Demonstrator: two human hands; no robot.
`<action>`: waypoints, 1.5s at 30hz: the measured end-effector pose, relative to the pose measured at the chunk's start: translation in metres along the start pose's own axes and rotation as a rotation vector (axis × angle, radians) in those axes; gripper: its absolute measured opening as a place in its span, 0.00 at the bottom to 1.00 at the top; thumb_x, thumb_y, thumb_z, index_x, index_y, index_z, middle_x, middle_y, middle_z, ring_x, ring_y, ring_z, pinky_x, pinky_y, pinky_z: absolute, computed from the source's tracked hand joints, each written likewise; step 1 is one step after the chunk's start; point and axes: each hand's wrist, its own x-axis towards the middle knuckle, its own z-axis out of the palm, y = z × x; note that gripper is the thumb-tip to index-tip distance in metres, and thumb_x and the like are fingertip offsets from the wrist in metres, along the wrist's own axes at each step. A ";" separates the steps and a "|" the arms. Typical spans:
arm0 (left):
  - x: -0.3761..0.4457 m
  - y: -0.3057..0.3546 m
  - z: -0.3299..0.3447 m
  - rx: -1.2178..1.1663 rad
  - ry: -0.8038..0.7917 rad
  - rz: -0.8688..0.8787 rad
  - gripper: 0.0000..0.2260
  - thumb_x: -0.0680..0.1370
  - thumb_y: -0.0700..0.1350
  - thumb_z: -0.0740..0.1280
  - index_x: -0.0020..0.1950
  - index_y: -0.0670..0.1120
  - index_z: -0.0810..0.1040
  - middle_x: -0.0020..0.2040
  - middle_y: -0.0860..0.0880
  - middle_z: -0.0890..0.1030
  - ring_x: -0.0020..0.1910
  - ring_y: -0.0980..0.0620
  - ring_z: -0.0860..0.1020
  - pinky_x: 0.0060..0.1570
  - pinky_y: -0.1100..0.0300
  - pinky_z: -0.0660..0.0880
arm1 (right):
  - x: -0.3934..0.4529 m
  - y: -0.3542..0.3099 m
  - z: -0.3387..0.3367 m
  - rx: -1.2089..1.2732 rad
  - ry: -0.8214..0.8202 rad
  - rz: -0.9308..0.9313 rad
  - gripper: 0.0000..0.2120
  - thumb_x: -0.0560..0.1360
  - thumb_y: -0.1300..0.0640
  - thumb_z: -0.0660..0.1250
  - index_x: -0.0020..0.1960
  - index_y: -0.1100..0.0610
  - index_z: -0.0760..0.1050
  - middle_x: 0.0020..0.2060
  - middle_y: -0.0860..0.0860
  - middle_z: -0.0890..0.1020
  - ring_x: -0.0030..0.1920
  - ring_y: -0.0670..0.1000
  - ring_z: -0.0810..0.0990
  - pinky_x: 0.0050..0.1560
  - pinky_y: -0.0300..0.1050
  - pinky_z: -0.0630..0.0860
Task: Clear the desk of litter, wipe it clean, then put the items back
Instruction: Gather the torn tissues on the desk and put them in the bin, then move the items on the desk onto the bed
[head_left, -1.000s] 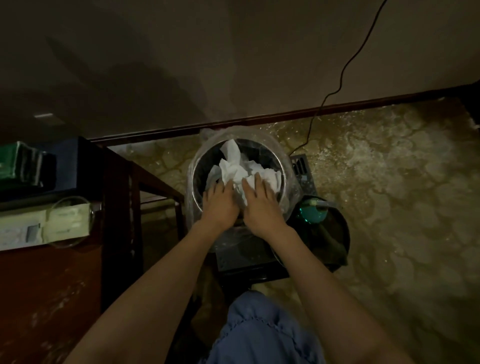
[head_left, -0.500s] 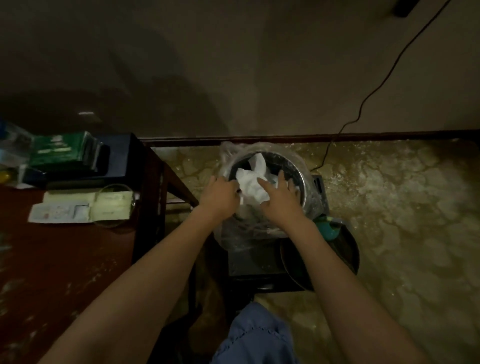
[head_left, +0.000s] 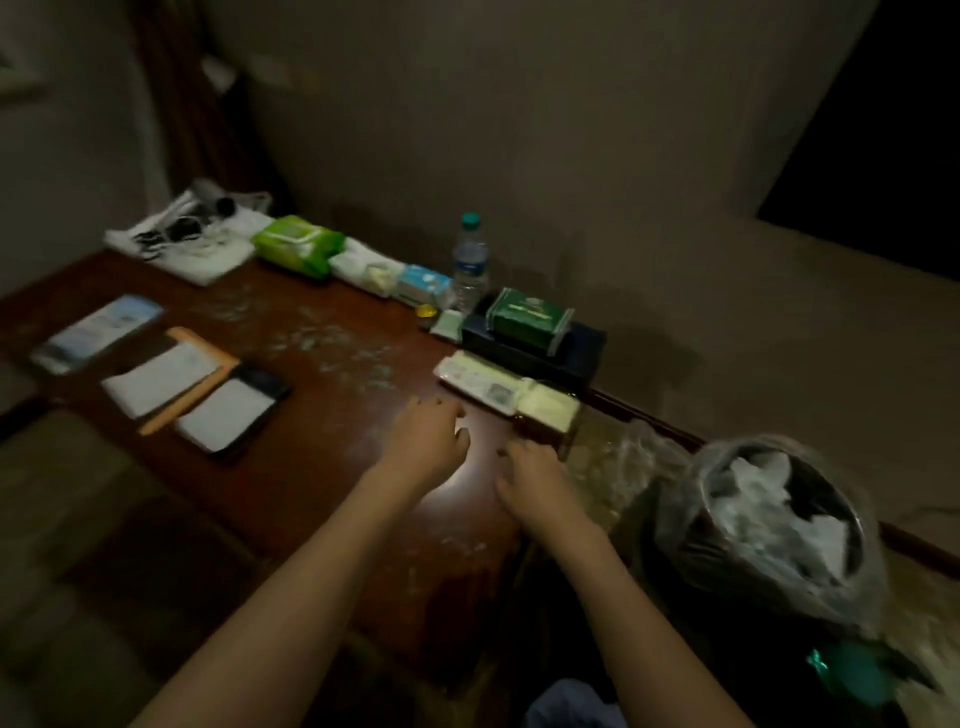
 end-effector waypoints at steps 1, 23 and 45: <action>-0.017 -0.027 -0.009 -0.009 0.012 -0.043 0.14 0.80 0.47 0.59 0.64 0.46 0.74 0.59 0.47 0.77 0.59 0.46 0.70 0.56 0.54 0.68 | -0.002 -0.027 0.012 -0.040 -0.016 -0.029 0.20 0.78 0.54 0.60 0.70 0.54 0.68 0.64 0.52 0.72 0.66 0.55 0.67 0.66 0.51 0.65; -0.165 -0.370 -0.119 -0.113 0.176 -0.600 0.14 0.79 0.47 0.60 0.64 0.48 0.74 0.59 0.48 0.77 0.58 0.48 0.74 0.58 0.52 0.73 | 0.080 -0.397 0.144 -0.037 -0.152 -0.607 0.10 0.77 0.55 0.61 0.55 0.56 0.76 0.51 0.54 0.79 0.52 0.58 0.75 0.49 0.51 0.72; 0.213 -0.527 -0.192 -0.034 -0.043 -0.349 0.17 0.79 0.47 0.60 0.66 0.46 0.72 0.62 0.44 0.76 0.61 0.45 0.73 0.59 0.49 0.73 | 0.425 -0.429 0.107 -0.023 -0.027 -0.210 0.16 0.77 0.56 0.60 0.63 0.60 0.70 0.59 0.57 0.75 0.61 0.60 0.70 0.58 0.50 0.68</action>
